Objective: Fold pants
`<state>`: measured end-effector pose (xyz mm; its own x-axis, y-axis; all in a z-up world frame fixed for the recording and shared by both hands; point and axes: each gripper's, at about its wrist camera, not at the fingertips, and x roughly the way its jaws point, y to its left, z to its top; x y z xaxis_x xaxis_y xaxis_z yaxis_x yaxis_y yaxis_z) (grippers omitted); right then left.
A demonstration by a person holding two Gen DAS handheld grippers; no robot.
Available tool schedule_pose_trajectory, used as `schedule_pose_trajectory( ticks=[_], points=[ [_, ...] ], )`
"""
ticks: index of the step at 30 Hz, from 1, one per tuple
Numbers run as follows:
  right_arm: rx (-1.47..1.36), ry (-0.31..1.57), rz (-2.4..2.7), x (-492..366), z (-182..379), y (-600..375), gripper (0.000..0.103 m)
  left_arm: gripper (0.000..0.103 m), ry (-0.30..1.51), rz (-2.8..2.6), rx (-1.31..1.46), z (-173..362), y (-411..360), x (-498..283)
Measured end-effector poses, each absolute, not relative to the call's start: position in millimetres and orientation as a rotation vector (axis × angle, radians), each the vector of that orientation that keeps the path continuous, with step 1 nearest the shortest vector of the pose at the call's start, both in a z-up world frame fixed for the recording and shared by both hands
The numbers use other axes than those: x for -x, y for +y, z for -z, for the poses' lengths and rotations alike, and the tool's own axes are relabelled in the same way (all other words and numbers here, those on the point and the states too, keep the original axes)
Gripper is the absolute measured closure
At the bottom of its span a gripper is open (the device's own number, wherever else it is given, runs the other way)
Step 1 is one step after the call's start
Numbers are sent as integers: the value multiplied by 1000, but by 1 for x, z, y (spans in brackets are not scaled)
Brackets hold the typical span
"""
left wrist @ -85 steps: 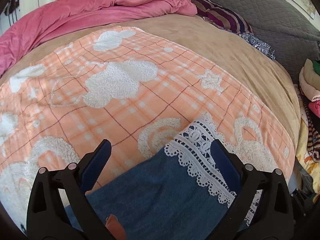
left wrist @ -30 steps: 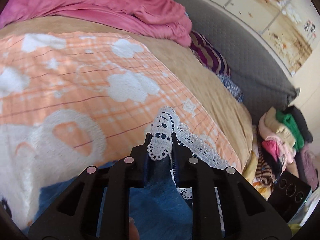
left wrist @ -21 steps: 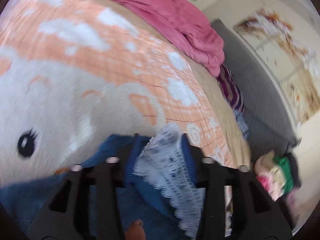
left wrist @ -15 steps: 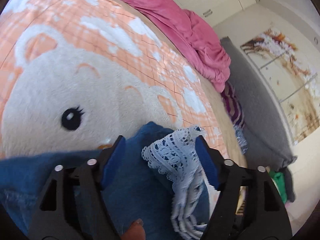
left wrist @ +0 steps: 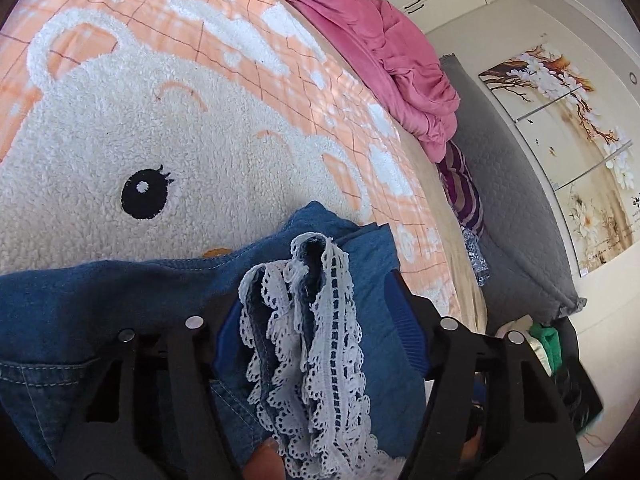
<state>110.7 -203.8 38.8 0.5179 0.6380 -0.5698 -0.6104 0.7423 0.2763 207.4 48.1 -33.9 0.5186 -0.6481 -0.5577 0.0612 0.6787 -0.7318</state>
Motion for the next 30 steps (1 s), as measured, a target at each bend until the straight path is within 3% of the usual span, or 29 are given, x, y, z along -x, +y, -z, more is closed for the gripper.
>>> schedule_pose_trajectory(
  ticks=[2, 7, 12, 15, 16, 18, 19, 21, 30],
  points=[
    [-135, 728, -683, -136, -43, -221, 27, 49, 935, 483, 714, 34, 47, -209],
    [-38, 838, -468, -200, -36, -225, 27, 65, 937, 493, 674, 36, 41, -217],
    [-185, 992, -496, -259, -5, -226, 27, 68, 931, 504, 653, 35, 38, -218],
    [-223, 1089, -554, -276, 11, -218, 29, 79, 930, 515, 627, 32, 35, -218],
    [-230, 1095, -559, -272, 12, -215, 34, 83, 926, 517, 616, 31, 33, -218],
    [-232, 1121, -614, -269, 18, -207, 72, 84, 917, 517, 593, 28, 31, -217],
    [-206, 1108, -606, -265, 16, -205, 75, 86, 914, 516, 585, 27, 29, -217],
    [-188, 1054, -608, -257, 9, -206, 90, 86, 899, 526, 580, 23, 27, -216],
    [-164, 919, -540, -260, -8, -220, 92, 86, 825, 450, 426, 6, 4, -227]
  ],
)
